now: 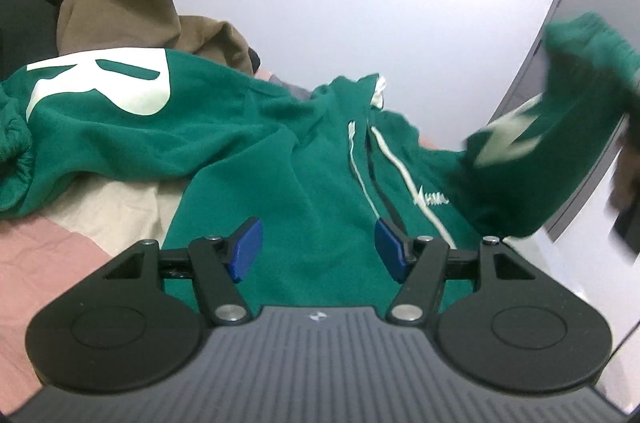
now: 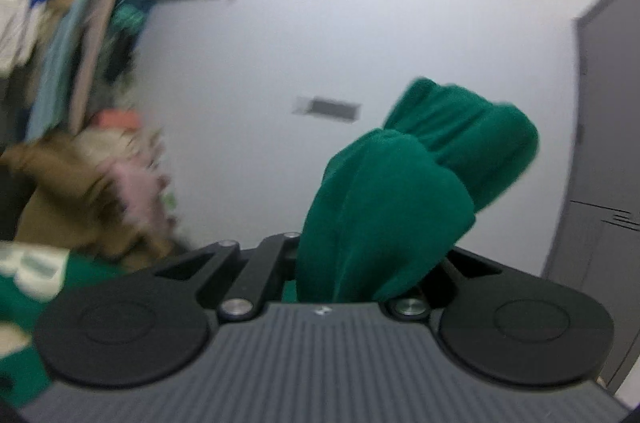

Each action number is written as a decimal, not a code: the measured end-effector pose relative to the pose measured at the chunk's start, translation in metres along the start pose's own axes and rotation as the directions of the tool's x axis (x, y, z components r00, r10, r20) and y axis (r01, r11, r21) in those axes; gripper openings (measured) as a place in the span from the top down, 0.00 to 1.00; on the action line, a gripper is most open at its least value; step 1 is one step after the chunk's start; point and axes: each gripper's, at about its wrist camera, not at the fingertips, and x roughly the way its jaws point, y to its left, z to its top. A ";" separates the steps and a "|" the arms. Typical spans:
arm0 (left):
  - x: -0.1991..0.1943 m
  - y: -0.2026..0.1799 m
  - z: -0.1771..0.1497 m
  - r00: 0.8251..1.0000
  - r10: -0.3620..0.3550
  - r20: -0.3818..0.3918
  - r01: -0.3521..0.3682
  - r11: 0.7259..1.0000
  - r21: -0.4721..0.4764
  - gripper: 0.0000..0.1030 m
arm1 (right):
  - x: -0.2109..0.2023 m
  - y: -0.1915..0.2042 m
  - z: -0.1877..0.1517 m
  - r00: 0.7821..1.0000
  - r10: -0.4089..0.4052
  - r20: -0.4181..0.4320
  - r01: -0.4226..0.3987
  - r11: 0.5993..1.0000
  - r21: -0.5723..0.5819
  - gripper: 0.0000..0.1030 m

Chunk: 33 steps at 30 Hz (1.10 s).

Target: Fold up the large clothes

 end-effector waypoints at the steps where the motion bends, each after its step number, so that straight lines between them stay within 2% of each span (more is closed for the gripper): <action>1: -0.002 0.003 0.000 1.000 -0.007 0.005 0.007 1.000 -0.013 0.34 | -0.001 0.021 -0.006 1.000 0.020 -0.019 -0.021 0.999 -0.026 0.91; 4: -0.004 0.017 0.003 0.999 -0.026 0.019 0.027 0.997 -0.071 0.34 | -0.001 0.070 -0.038 0.991 0.090 -0.103 -0.100 0.990 -0.095 0.91; 7: -0.006 0.031 0.006 0.999 -0.042 0.033 0.045 0.991 -0.127 0.34 | -0.007 0.121 -0.071 0.967 0.148 -0.208 -0.180 0.974 -0.141 0.91; 12: -0.007 0.047 0.008 0.995 -0.084 0.055 0.093 0.975 -0.201 0.35 | -0.021 0.171 -0.124 0.910 0.215 -0.355 -0.298 0.933 -0.200 0.90; 15: -0.009 0.049 0.009 0.992 -0.104 0.066 0.115 0.972 -0.203 0.35 | -0.023 0.180 -0.140 0.868 0.237 -0.437 -0.350 0.915 -0.199 0.88; 17: -0.010 0.047 0.009 0.990 -0.122 0.072 0.134 0.971 -0.196 0.35 | -0.026 0.186 -0.145 0.852 0.242 -0.464 -0.357 0.917 -0.177 0.78; 19: -0.010 0.043 0.009 0.987 -0.144 0.074 0.155 0.971 -0.181 0.34 | -0.030 0.175 -0.142 0.813 0.290 -0.505 -0.386 0.918 -0.094 0.44; 21: -0.011 0.038 0.008 0.985 -0.161 0.069 0.170 0.972 -0.161 0.34 | -0.039 0.164 -0.137 0.786 0.337 -0.518 -0.411 0.911 -0.032 0.32; 27: -0.013 0.016 0.000 0.975 -0.221 0.036 0.224 0.971 -0.089 0.34 | -0.084 0.136 -0.132 0.730 0.445 -0.518 -0.466 0.879 0.099 0.32; 29: -0.013 0.006 -0.003 0.973 -0.229 0.022 0.230 0.971 -0.057 0.34 | -0.095 0.121 -0.125 0.728 0.466 -0.502 -0.463 0.875 0.140 0.32; 30: -0.011 0.001 -0.006 0.973 -0.231 0.008 0.231 0.972 -0.045 0.34 | -0.096 0.113 -0.121 0.734 0.475 -0.485 -0.459 0.874 0.161 0.32; 33: -0.005 -0.006 -0.015 0.969 -0.244 -0.037 0.241 0.969 -0.058 0.34 | -0.094 0.082 -0.118 0.781 0.452 -0.431 -0.378 0.891 0.250 0.32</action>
